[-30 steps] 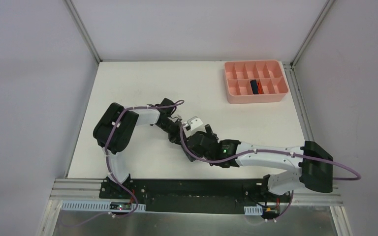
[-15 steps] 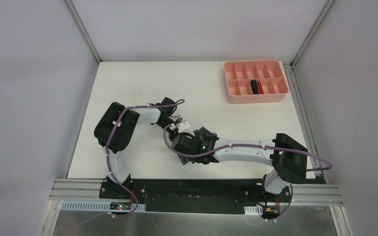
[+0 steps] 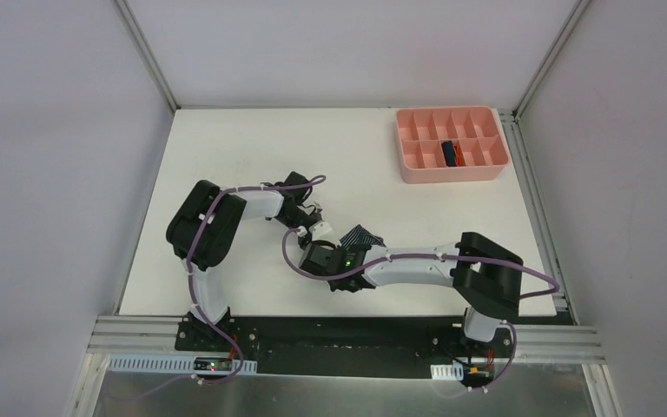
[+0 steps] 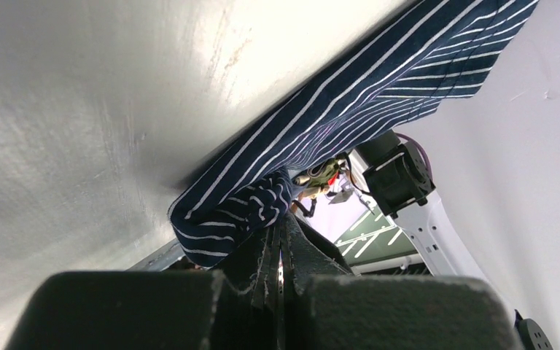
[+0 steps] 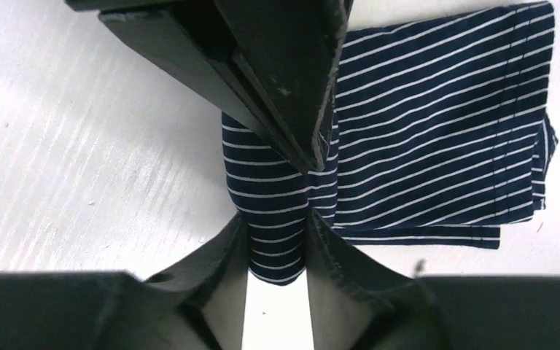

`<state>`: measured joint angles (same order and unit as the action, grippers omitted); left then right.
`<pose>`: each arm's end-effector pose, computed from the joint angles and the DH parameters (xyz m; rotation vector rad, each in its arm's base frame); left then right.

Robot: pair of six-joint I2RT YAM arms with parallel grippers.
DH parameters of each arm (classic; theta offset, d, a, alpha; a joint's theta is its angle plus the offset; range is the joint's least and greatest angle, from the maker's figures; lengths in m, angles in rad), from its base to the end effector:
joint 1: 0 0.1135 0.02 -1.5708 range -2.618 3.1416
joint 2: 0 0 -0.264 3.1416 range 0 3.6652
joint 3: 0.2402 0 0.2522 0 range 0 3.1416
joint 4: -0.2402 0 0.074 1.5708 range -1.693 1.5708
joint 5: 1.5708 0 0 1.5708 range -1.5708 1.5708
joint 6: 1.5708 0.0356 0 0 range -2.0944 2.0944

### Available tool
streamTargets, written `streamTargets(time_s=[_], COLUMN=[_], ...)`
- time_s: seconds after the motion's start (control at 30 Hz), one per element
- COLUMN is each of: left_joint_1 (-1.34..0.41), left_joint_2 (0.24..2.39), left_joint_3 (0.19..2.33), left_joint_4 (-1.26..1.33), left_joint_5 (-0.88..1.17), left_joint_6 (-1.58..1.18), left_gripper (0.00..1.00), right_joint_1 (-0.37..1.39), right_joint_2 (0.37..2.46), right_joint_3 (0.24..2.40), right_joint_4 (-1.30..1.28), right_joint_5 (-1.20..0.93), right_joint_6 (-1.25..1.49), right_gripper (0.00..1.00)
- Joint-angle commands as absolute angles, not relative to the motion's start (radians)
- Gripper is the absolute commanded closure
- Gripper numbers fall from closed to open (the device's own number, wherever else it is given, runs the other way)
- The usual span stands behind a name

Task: Roll the underwear
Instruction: Roll the underwear to the center of the board.

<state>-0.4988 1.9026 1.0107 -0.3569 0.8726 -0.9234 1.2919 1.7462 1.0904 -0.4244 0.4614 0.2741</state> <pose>0.2830 -0.1852 0.1182 0.3489 -2.5362 1.1724 0.1107 0.3289 0.1782 -1.0797 2.2343 0.0250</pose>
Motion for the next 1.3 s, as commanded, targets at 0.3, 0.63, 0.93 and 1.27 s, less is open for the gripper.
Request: streamTargets(time_s=[0.3,0.63,0.93,1.27], left_joint_1=[-0.456,-0.417,-0.456,-0.486], left_joint_2=[1.752,1.615,1.653,1.783], left_joint_3=[0.961,0.877,0.832,0.894], left_joint_4=[-0.437,-0.448,-0.448,-0.448], left_joint_5=[0.828,0.837,0.842,0.797], left_joint_6=[-1.023,-1.027,-0.975,-0.95], left_gripper=[0.75,0.38,0.26,0.44], right_joint_1=[1.104,0.935,0.827,0.805], right_joint_2=[1.489,1.477,1.534,1.586], right_joint_3=[0.776,0.721,0.708,0.701], right_joint_4=[-0.059,0.048,0.118,0.13], right_joint_5=[0.063,-0.404,-0.626,-0.66], right_joint_6=[0.26,0.269,0.297,0.299], right_gripper=[0.76,0.78,0.77,0.76])
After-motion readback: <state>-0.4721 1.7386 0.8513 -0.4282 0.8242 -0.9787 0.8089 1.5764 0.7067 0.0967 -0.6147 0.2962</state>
